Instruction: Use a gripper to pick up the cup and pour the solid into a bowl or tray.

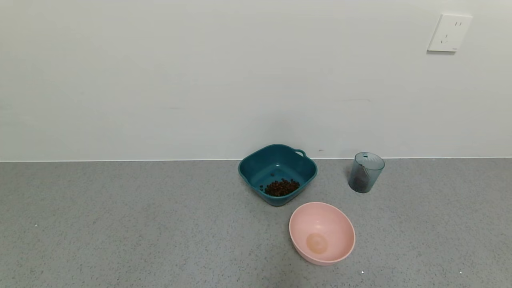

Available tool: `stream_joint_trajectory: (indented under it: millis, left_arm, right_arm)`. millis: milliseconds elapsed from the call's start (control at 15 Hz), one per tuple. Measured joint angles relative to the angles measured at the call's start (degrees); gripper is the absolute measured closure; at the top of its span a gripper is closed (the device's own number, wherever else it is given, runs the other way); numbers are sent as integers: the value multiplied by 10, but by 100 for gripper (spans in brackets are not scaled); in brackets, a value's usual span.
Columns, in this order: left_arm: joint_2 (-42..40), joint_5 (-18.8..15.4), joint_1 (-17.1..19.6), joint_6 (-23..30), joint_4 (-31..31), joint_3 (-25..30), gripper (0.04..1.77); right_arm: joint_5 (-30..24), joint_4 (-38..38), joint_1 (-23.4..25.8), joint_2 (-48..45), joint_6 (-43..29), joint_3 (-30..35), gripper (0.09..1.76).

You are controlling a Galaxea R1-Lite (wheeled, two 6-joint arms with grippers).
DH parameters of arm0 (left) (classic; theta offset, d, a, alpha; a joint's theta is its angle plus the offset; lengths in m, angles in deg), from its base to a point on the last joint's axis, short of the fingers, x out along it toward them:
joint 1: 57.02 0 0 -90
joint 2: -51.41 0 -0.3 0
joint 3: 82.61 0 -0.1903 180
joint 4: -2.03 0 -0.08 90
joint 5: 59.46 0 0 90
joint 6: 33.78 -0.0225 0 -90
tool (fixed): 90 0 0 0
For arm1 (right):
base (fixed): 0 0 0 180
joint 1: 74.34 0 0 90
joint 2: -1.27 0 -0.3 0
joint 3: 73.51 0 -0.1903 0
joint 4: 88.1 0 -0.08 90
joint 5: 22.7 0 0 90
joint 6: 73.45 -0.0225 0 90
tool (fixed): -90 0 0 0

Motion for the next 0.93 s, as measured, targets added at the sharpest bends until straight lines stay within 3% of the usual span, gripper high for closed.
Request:
stream_joint_trajectory:
  millis: [267,467,933]
  left_arm:
    - [0,0,0,0,0,0,6]
    - [0,0,0,0,0,0,6]
    - [0,0,0,0,0,0,6]
  right_arm:
    - [-9,4,0,-1,-25,33,15]
    - [-21,59,0,-1,-52,36,15]
    - [-22,59,0,-1,-56,36,15]
